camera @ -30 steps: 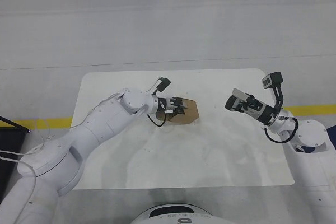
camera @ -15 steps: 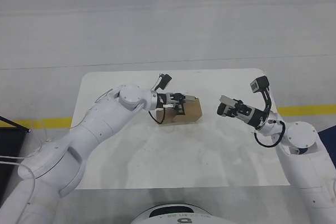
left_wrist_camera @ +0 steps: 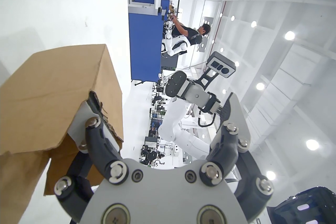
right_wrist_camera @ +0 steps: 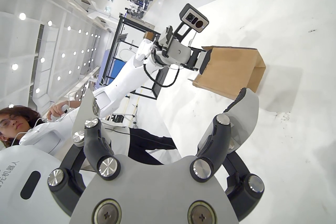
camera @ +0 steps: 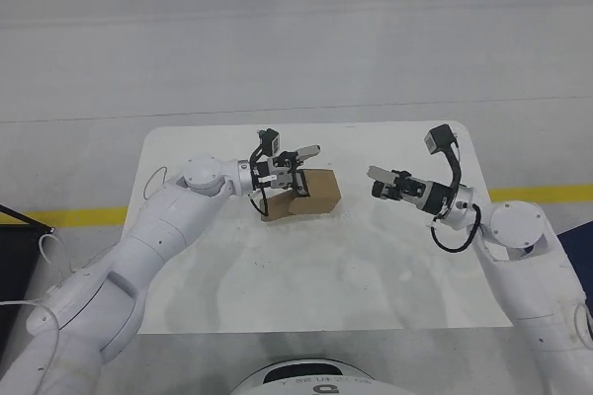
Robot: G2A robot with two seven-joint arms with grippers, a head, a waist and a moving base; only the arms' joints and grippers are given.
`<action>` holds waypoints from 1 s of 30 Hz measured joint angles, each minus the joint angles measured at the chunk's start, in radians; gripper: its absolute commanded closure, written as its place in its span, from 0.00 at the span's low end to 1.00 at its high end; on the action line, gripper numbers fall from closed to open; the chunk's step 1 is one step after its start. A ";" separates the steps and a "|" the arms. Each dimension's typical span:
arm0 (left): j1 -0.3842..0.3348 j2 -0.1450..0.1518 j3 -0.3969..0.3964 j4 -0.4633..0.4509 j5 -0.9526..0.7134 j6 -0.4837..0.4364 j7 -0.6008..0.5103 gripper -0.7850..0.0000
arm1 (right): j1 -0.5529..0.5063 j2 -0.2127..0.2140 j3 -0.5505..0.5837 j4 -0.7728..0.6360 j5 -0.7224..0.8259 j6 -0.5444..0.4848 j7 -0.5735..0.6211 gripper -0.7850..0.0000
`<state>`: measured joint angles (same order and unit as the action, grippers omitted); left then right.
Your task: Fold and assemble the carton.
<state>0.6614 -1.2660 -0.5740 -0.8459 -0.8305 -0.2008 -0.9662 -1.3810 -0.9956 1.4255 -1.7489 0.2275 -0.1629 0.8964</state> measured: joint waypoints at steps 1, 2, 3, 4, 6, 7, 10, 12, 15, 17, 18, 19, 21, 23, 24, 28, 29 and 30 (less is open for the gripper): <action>0.004 0.000 -0.005 -0.007 0.003 0.000 0.003 0.00 | 0.006 0.000 -0.007 0.004 -0.010 0.005 0.001 0.00; 0.008 0.001 -0.010 -0.016 0.005 -0.001 0.007 0.00 | 0.012 -0.001 -0.014 0.008 -0.022 0.011 0.000 0.00; 0.013 0.000 -0.017 -0.027 0.007 -0.001 0.010 0.00 | 0.021 -0.001 -0.024 0.013 -0.041 0.016 -0.004 0.00; 0.015 0.000 -0.021 -0.035 0.009 0.000 0.012 0.00 | 0.027 -0.002 -0.031 0.017 -0.057 0.020 -0.009 0.00; 0.020 0.000 -0.031 -0.048 0.017 0.007 0.014 0.00 | 0.040 -0.003 -0.050 0.027 -0.101 0.028 -0.021 0.00; 0.022 0.000 -0.034 -0.053 0.021 0.010 0.016 0.00 | 0.045 -0.003 -0.060 0.033 -0.124 0.031 -0.025 0.00; 0.028 -0.003 -0.042 -0.064 0.037 0.020 0.019 0.00 | 0.062 -0.006 -0.093 0.056 -0.179 0.021 -0.030 0.00; 0.031 -0.005 -0.047 -0.067 0.047 0.027 0.020 0.00 | 0.069 -0.010 -0.108 0.087 -0.158 -0.002 -0.038 0.00; 0.035 -0.009 -0.055 -0.067 0.057 0.033 0.021 0.00 | 0.077 -0.016 -0.124 0.142 -0.099 -0.037 -0.047 0.01; 0.037 -0.011 -0.059 -0.067 0.062 0.037 0.022 0.00 | 0.083 -0.019 -0.133 0.168 -0.083 -0.061 -0.055 0.04; 0.039 -0.013 -0.062 -0.067 0.066 0.041 0.023 0.00 | 0.084 -0.022 -0.138 0.177 -0.063 -0.084 -0.061 0.04; 0.039 -0.014 -0.063 -0.068 0.070 0.044 0.024 0.00 | 0.083 -0.024 -0.141 0.181 -0.042 -0.104 -0.065 0.03; 0.042 -0.017 -0.065 -0.069 0.079 0.051 0.024 0.00 | 0.083 -0.028 -0.150 0.193 0.006 -0.144 -0.067 0.03; 0.044 -0.020 -0.067 -0.069 0.084 0.057 0.023 0.00 | 0.086 -0.033 -0.164 0.210 0.044 -0.166 -0.066 0.02; 0.046 -0.022 -0.068 -0.068 0.087 0.059 0.021 0.00 | 0.093 -0.036 -0.176 0.227 0.057 -0.171 -0.064 0.01; 0.051 -0.028 -0.074 -0.066 0.096 0.063 0.012 0.00 | 0.122 -0.048 -0.222 0.297 0.067 -0.180 -0.067 0.00; 0.052 -0.029 -0.077 -0.066 0.098 0.065 0.010 0.00 | 0.131 -0.051 -0.236 0.319 0.069 -0.180 -0.068 0.00; 0.053 -0.030 -0.079 -0.067 0.101 0.066 0.007 0.00 | 0.137 -0.054 -0.244 0.333 0.073 -0.181 -0.068 0.00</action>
<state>0.7139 -1.2962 -0.6533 -0.9129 -0.7300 -0.1349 -0.9588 -1.2443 -1.0494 1.1813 -1.4154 0.3009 -0.3436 0.8288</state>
